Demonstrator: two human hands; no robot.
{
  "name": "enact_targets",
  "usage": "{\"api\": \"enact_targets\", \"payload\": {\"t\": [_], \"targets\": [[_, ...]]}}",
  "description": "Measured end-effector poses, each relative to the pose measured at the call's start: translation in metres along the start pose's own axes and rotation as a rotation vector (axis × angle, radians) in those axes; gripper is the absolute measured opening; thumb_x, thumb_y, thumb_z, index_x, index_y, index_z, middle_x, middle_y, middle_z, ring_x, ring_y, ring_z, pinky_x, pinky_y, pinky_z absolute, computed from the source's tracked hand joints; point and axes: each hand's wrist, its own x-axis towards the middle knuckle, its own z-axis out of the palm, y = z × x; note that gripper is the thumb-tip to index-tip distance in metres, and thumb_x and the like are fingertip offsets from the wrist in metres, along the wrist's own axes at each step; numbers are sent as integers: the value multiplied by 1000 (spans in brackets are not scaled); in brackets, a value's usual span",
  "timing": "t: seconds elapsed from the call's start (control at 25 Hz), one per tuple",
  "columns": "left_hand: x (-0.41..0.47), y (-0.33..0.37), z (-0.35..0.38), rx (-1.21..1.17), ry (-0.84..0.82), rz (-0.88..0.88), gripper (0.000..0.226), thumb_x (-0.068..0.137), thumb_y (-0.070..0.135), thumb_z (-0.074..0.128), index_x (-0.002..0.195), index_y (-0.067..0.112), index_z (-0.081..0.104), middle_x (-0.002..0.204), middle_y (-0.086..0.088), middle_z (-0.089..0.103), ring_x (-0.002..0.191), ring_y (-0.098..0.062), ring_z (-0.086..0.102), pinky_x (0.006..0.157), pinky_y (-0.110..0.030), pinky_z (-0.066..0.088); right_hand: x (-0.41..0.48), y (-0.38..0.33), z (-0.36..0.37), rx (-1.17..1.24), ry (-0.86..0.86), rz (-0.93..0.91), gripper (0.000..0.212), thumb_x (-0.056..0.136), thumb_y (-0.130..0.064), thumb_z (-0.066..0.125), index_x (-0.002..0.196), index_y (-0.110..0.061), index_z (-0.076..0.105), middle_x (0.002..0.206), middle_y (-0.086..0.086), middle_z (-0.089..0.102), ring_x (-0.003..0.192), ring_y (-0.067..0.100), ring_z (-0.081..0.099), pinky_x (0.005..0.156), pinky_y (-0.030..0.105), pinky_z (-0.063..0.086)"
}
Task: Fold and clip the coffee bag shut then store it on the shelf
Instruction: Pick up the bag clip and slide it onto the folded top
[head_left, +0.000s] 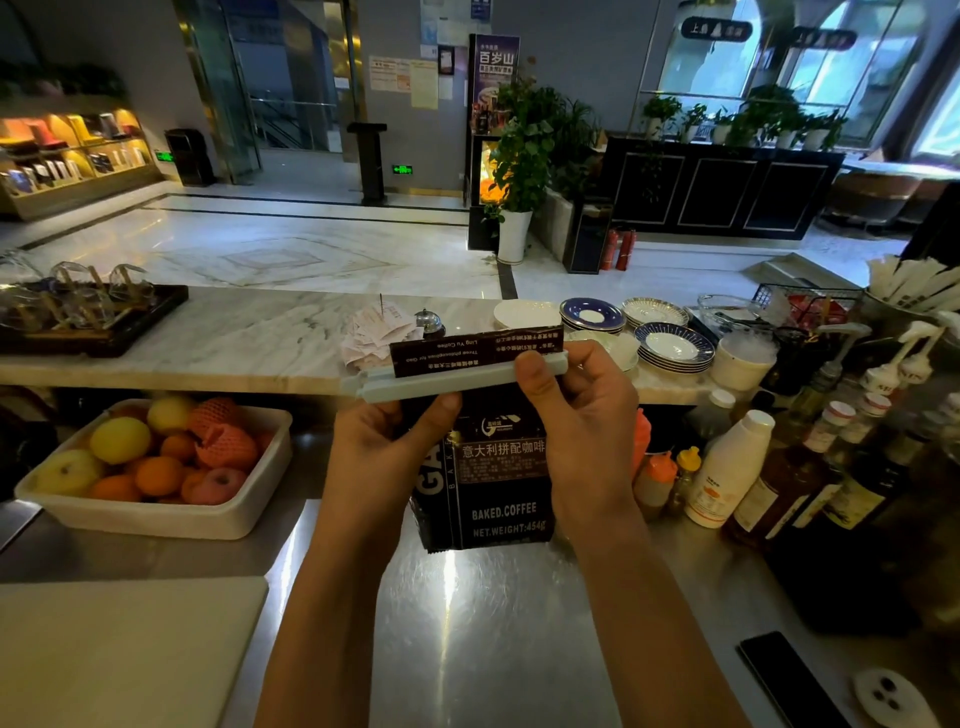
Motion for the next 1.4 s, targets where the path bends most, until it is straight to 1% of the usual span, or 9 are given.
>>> {"api": "enact_targets", "payload": {"t": [0.12,0.32,0.52,0.68,0.88,1.0,1.16,1.24,1.4], "targets": [[-1,3,3,0,12,40,37,73,15,71,109,8,67,101,-4,77,96,-20,74,79,-31,59,-1,2,-2,22,44,32,34,73,-36,69,91,-8,62,86,10,75,87,28,73,80,45,60],[1,5,13,-128,250,76,39,75,43,60,89,7,68,72,-1,76,67,-13,73,57,-24,58,3,0,0,40,54,73,36,72,-38,68,91,-7,63,88,11,74,90,31,72,83,52,58],[1,6,15,-238,191,104,42,85,37,61,97,-3,67,81,-8,75,75,-20,74,63,-29,60,5,-3,0,36,44,78,33,73,-35,68,91,-8,63,89,12,75,89,28,73,83,49,59],[3,8,23,-236,277,131,41,84,31,60,96,-8,66,75,-6,74,69,-19,72,61,-28,60,8,-6,0,25,50,69,31,72,-37,68,88,-11,63,87,8,75,90,26,73,82,45,59],[8,13,26,-149,252,58,29,74,33,67,91,10,71,82,-5,78,80,-21,76,70,-32,62,9,-4,1,24,95,41,33,72,-37,69,89,-10,64,88,13,74,94,35,71,87,52,56],[8,16,27,-124,267,90,27,72,27,70,91,8,71,88,-10,78,85,-26,75,75,-39,62,8,-7,1,-30,64,22,29,74,-40,66,89,-16,62,84,3,74,87,21,73,79,39,60],[4,20,31,-143,265,185,20,76,20,69,89,6,70,79,-4,78,78,-21,76,67,-29,60,9,-20,6,-230,-34,-15,46,63,-50,69,100,-25,57,89,-10,69,81,-5,67,62,10,53],[3,23,33,-142,262,192,20,77,18,69,90,4,69,78,-2,78,77,-18,75,66,-26,59,9,-22,8,-245,-28,-13,56,58,-51,73,104,-24,56,91,-10,68,82,-7,67,61,10,52],[6,24,29,-145,229,129,28,77,21,69,97,2,69,85,-4,78,82,-20,76,67,-25,58,8,-19,10,-215,5,-32,47,61,-46,75,100,-25,60,86,-11,71,80,-4,69,63,15,56]]}}
